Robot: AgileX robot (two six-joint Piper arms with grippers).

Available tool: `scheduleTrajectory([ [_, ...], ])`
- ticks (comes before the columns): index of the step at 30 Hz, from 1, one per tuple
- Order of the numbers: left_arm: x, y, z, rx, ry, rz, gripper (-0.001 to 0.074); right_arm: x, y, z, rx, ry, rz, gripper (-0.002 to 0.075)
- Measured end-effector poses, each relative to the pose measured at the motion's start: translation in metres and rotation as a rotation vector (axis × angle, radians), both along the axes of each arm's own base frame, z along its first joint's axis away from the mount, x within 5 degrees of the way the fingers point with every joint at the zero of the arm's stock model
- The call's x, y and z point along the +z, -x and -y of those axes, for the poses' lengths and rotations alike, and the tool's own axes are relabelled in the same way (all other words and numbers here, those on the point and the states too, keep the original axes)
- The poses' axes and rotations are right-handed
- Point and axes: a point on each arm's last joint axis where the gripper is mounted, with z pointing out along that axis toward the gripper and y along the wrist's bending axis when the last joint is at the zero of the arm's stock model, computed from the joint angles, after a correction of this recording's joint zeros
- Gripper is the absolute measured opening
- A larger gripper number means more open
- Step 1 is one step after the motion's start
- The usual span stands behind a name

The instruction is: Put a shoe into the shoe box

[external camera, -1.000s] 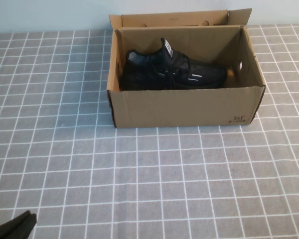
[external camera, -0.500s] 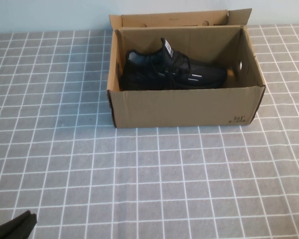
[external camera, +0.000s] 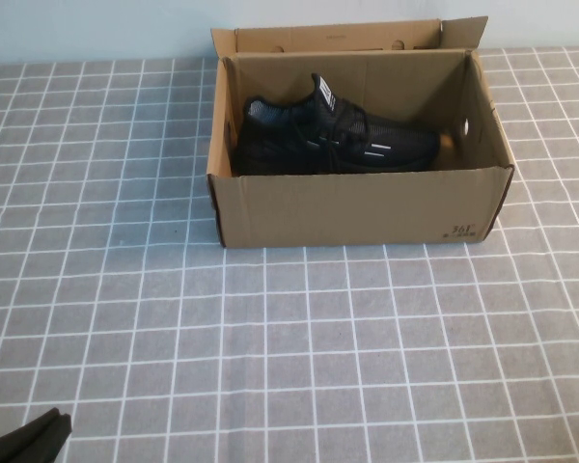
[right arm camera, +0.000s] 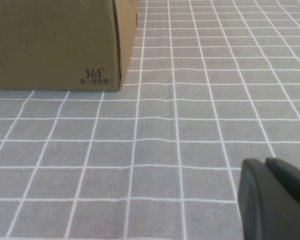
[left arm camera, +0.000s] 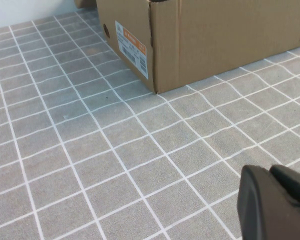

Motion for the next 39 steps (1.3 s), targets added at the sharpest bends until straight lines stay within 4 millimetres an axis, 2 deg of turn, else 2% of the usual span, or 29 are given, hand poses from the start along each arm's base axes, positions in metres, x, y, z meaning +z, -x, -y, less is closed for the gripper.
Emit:
scheduleTrajectory([
  [19,0.0,0.0,0.0,0.0,0.0,0.0,-0.0001,0.0,0.0,0.0,-0.002,0.0,0.0,-0.0016],
  [24,-0.006,-0.001,0.0,0.006,0.004,0.009,-0.0001,0.0,0.0,0.0,-0.002,0.0,0.0,-0.0016],
  [28,-0.007,-0.002,-0.006,0.096,0.047,0.076,-0.0001,0.0,0.0,0.0,-0.002,0.0,-0.002,-0.0016],
  [34,0.003,0.001,-0.02,0.289,0.171,0.285,-0.0001,0.0,0.0,0.0,-0.002,0.0,-0.002,-0.0016],
  [39,-0.003,0.002,-0.021,0.326,0.17,0.228,-0.0001,0.0,0.0,0.0,-0.001,0.0,-0.004,-0.0016],
])
